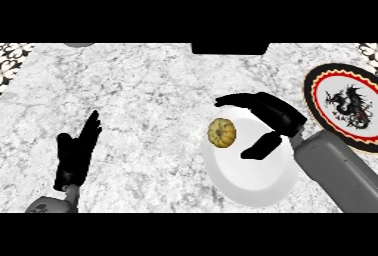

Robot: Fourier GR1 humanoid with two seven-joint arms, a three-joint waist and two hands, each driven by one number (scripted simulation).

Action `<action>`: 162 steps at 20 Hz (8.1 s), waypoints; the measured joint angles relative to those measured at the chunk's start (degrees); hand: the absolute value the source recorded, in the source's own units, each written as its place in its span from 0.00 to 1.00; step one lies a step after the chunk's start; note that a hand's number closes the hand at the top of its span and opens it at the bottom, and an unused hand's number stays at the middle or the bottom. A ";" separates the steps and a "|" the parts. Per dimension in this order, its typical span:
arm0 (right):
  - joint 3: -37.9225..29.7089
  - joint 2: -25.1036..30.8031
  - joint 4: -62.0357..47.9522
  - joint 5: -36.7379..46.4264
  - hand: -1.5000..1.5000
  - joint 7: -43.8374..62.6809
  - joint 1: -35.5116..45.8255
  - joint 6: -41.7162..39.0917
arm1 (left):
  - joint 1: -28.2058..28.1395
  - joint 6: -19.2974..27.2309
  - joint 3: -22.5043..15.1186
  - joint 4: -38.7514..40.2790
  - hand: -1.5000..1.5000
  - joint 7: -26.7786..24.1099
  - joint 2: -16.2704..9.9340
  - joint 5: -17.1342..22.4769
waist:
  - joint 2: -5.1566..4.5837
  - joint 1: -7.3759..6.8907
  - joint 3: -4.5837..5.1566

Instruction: Pick the squash from the plate and place it in the plate

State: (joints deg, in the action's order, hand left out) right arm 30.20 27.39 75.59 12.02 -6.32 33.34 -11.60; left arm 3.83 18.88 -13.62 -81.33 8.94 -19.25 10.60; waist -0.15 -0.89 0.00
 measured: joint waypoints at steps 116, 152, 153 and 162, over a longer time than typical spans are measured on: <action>-50.31 10.65 -57.66 34.58 0.00 1.89 10.92 11.95 | -0.37 -8.70 9.60 -2.04 0.50 3.77 10.46 -12.80 | -0.54 -0.89 -0.14; -68.83 13.28 -62.46 6.85 0.00 -28.91 5.32 2.46 | -0.21 -9.99 11.47 -1.05 0.50 3.04 11.79 -13.71 | -0.37 -0.47 -0.13; -68.58 13.18 -62.53 6.85 0.00 -29.09 4.98 3.02 | -0.52 -10.47 11.71 -1.36 0.50 2.94 11.45 -13.50 | -0.36 -0.48 -0.13; -67.56 13.84 -64.27 6.91 0.00 -30.22 2.72 7.15 | -0.33 -10.10 11.18 -3.02 0.50 4.70 12.22 -14.51 | -0.47 -0.75 -0.18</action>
State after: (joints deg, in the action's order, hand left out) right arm -37.37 41.23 11.33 18.93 -36.54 36.06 -4.45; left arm 3.50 8.78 -2.45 -84.35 13.64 -7.03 -3.92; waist -0.63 -1.63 -0.18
